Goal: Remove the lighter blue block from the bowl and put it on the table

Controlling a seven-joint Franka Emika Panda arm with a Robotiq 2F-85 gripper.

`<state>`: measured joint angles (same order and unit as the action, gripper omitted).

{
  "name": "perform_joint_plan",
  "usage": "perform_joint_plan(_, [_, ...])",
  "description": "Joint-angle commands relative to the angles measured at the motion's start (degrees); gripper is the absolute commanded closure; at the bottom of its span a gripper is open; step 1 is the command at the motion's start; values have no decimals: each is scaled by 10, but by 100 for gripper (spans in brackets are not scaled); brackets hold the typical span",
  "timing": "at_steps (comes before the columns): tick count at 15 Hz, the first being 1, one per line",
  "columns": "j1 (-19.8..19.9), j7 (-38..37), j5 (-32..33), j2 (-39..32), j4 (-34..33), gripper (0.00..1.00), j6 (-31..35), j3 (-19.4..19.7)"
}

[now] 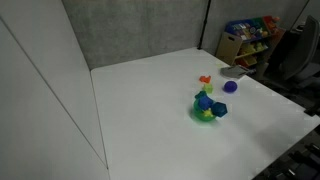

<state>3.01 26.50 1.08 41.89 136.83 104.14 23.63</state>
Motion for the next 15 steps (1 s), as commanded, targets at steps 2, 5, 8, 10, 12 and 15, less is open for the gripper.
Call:
perform_joint_plan(2, [12,7,-8,-3,-2,0,-1,-9])
perform_joint_plan(5, [12,7,-8,-3,-2,0,-1,-9])
perform_joint_plan(8, [10,5,-7,-7,-1,0,0,-12])
perform_joint_plan(10, [6,-3,-9,-15,0,0,4,-22])
perform_joint_plan(12, [-2,-15,-16,-27,0,0,6,-40])
perform_joint_plan(15, [-13,-36,-34,-52,-2,0,12,-77])
